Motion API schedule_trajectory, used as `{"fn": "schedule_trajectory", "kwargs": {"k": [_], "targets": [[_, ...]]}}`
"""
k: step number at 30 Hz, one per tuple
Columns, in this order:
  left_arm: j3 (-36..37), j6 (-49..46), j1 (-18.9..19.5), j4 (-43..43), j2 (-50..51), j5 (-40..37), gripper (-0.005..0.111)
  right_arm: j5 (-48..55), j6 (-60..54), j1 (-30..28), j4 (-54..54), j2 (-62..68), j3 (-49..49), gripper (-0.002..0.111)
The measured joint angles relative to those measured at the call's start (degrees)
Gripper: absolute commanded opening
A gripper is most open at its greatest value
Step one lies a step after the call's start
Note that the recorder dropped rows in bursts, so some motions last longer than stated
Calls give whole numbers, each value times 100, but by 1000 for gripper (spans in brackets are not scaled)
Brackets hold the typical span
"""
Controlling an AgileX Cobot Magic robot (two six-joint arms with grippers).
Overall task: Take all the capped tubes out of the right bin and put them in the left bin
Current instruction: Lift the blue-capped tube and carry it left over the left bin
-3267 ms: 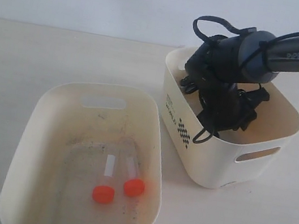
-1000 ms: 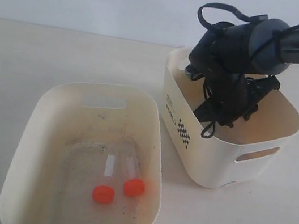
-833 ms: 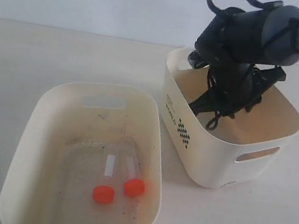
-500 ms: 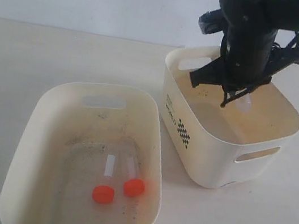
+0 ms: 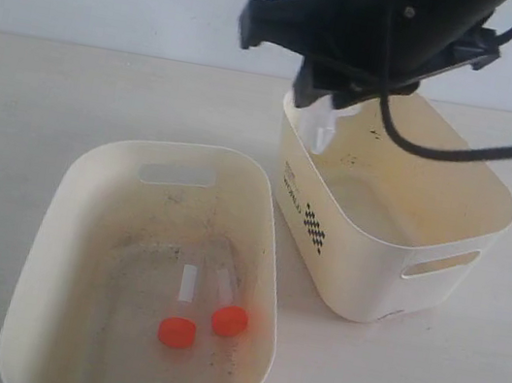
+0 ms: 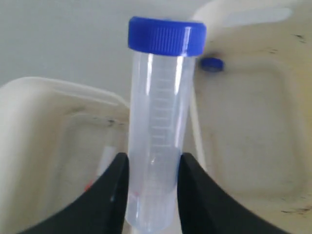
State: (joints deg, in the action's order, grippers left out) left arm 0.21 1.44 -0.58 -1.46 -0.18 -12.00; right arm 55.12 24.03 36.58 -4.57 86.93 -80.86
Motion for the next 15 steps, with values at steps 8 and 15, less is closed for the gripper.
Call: {"fn": "schedule_trajectory", "kwargs": {"k": [8,15], "targets": [[0,0,0,0,0,0,4,-419,725,1183,166,165,12,0],[0,0,0,0,0,0,4,-593,1491,1481,-217,582,524,23]]}}
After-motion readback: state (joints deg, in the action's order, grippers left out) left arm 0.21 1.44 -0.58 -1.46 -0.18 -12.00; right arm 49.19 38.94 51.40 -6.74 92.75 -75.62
